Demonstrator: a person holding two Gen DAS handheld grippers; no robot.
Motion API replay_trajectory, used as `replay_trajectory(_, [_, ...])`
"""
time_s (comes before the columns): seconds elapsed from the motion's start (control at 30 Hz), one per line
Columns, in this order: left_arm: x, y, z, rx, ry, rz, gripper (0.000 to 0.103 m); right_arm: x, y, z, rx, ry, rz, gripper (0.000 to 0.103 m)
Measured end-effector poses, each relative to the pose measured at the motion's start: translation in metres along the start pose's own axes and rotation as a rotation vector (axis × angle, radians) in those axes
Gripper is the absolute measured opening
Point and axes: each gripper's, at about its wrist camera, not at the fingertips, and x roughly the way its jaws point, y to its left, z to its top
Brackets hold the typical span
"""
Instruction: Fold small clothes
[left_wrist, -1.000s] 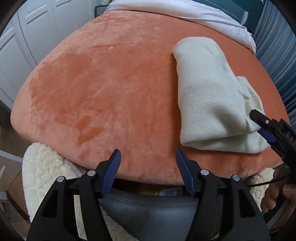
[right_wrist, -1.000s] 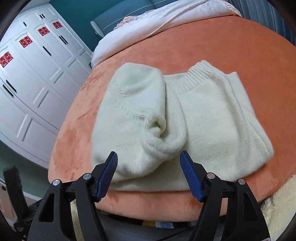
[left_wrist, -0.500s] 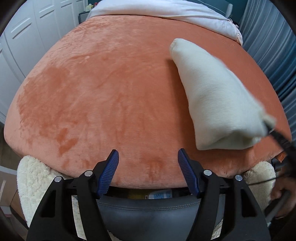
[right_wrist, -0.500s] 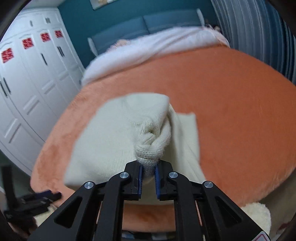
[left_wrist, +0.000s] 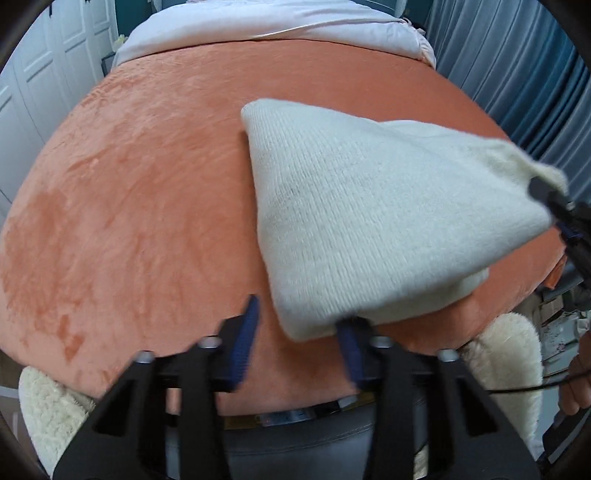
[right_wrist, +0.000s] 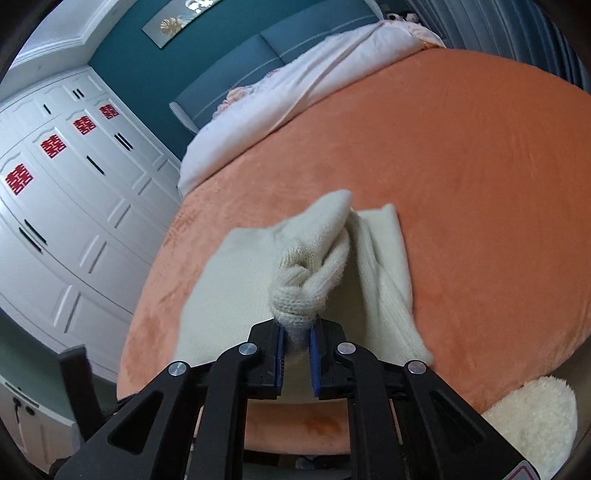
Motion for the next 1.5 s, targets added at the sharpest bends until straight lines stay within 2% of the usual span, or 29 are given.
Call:
replay_trajectory(0.1, [0.017,0.006,0.003,-0.049,0.079,-0.006,0.019,-0.021,0.012,0.013,-0.038,-0.084,-0.023,0.009])
replay_trajectory(0.17, [0.028,0.01,0.0,-0.071,0.117,0.005,0.019,-0.018,-0.005,0.004,-0.037,-0.076,-0.108,0.009])
replay_trajectory(0.27, [0.039,0.009,-0.007,-0.055,0.137,0.031,0.018,0.04,-0.053,-0.031,0.007,0.202,-0.193,0.009])
replay_trajectory(0.3, [0.041,0.009,-0.01,-0.05,0.137,0.041,0.02,0.047,-0.059,-0.043,0.003,0.223,-0.204,0.009])
replay_trajectory(0.33, [0.043,0.008,-0.012,-0.041,0.133,0.056,0.021,0.047,-0.057,-0.048,-0.011,0.219,-0.209,0.01])
replay_trajectory(0.4, [0.04,0.009,-0.014,-0.027,0.123,0.079,0.03,0.04,-0.052,-0.046,-0.013,0.186,-0.203,0.011])
replay_trajectory(0.47, [0.031,0.014,-0.015,-0.038,0.113,0.074,0.037,0.035,-0.05,-0.042,0.0,0.175,-0.204,0.014])
replay_trajectory(0.53, [0.018,0.021,-0.019,-0.048,0.102,0.057,0.043,0.022,-0.05,-0.043,-0.001,0.151,-0.224,0.027])
replay_trajectory(0.57, [0.011,0.025,-0.02,-0.052,0.095,0.055,0.046,0.014,-0.049,-0.043,-0.006,0.136,-0.229,0.03])
replay_trajectory(0.67, [-0.009,0.034,-0.024,-0.074,0.061,0.077,0.047,-0.008,-0.037,-0.045,-0.073,0.078,-0.278,0.03])
replay_trajectory(0.7, [-0.014,0.036,-0.024,-0.081,0.045,0.085,0.047,-0.016,-0.029,-0.044,-0.115,0.053,-0.285,0.029])
replay_trajectory(0.77, [-0.025,0.036,-0.021,-0.103,0.016,0.099,0.047,-0.022,-0.008,-0.043,-0.194,0.024,-0.26,0.018])
replay_trajectory(0.8, [-0.029,0.035,-0.016,-0.114,0.002,0.099,0.047,-0.022,0.006,-0.042,-0.228,0.017,-0.25,0.008])
replay_trajectory(0.83, [-0.033,0.032,-0.009,-0.12,-0.015,0.088,0.047,-0.02,0.017,-0.039,-0.27,0.016,-0.248,0.005])
replay_trajectory(0.93, [-0.039,0.015,0.012,-0.106,-0.054,0.058,0.047,0.0,0.039,-0.03,-0.358,0.014,-0.256,0.005])
replay_trajectory(1.07, [-0.038,-0.019,0.042,-0.039,-0.119,0.039,0.049,0.019,0.044,-0.012,-0.356,0.031,-0.249,0.005])
replay_trajectory(1.13, [-0.015,-0.03,0.051,-0.009,-0.094,0.087,0.049,0.021,0.044,-0.003,-0.362,0.029,-0.26,0.005])
replay_trajectory(1.2, [0.02,-0.028,0.053,-0.02,-0.019,0.118,0.052,0.032,0.04,-0.002,-0.357,0.043,-0.283,0.005])
replay_trajectory(1.23, [0.033,-0.024,0.052,-0.038,-0.003,0.108,0.055,0.043,0.031,-0.006,-0.351,0.081,-0.299,0.005])
replay_trajectory(1.27, [0.04,-0.021,0.051,-0.05,-0.002,0.113,0.066,0.059,0.02,-0.011,-0.339,0.138,-0.329,0.005])
replay_trajectory(1.3, [0.043,-0.021,0.05,-0.054,-0.001,0.111,0.068,0.079,0.005,-0.02,-0.319,0.222,-0.353,0.001])
replay_trajectory(1.33, [0.043,-0.021,0.051,-0.049,-0.002,0.118,0.068,0.092,-0.006,-0.027,-0.309,0.266,-0.35,0.0])
replay_trajectory(1.43, [0.037,-0.027,0.053,-0.016,-0.006,0.149,0.068,0.08,0.003,-0.025,-0.319,0.234,-0.349,0.0])
replay_trajectory(1.5, [0.036,-0.029,0.052,-0.01,-0.006,0.154,0.068,0.06,0.009,-0.02,-0.284,0.19,-0.311,0.0])
